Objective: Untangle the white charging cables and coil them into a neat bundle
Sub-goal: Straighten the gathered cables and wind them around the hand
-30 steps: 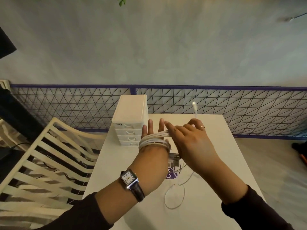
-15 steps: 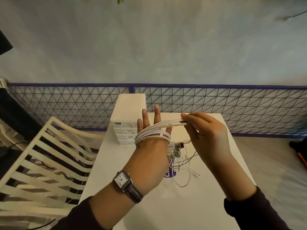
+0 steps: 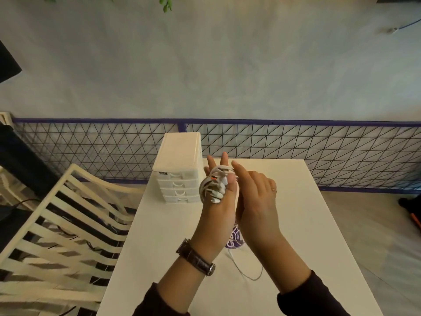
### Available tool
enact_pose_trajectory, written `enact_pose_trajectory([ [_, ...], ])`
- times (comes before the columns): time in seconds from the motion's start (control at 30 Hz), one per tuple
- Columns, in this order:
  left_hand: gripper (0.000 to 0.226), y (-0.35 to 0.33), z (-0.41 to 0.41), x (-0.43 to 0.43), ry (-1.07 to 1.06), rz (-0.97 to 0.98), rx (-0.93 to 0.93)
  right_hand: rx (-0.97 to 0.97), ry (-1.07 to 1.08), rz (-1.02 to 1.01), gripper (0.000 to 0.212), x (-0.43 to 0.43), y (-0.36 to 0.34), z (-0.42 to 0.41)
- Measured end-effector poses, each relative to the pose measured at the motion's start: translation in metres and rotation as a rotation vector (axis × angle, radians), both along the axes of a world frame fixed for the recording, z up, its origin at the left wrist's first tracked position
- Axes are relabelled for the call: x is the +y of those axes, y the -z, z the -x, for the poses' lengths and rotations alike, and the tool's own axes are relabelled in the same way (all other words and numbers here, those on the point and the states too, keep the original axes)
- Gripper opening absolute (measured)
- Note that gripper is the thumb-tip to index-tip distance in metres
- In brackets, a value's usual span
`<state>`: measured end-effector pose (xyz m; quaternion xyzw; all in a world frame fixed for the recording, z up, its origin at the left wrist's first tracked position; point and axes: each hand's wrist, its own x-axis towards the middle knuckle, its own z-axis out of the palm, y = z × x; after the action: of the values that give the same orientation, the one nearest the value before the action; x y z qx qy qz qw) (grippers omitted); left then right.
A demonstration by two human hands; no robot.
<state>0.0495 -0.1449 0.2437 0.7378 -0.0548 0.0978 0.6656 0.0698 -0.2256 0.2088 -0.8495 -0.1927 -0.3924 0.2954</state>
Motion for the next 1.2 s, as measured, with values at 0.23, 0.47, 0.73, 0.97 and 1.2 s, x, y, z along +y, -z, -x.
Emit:
enact_pose_trajectory([
  [0.23,0.029,-0.007,0.002,0.012,0.170,0.948,0.313,-0.087,-0.154,0.078,0.046,0.001,0.005,0.006],
  [0.47,0.012,-0.017,-0.005,0.035,0.354,1.110,0.356,0.010,-0.270,-0.055,0.039,-0.014,0.010,0.017],
  [0.73,0.010,-0.015,-0.004,0.034,0.351,1.174,0.352,-0.025,-0.269,0.002,0.041,-0.015,0.012,0.027],
  [0.97,0.011,-0.007,-0.009,0.042,0.326,1.313,0.401,0.690,-0.467,-0.770,0.037,-0.023,0.004,0.036],
  [1.2,0.037,-0.008,-0.005,0.045,0.518,1.287,0.380,1.059,-0.736,-0.744,0.039,-0.044,0.014,0.031],
])
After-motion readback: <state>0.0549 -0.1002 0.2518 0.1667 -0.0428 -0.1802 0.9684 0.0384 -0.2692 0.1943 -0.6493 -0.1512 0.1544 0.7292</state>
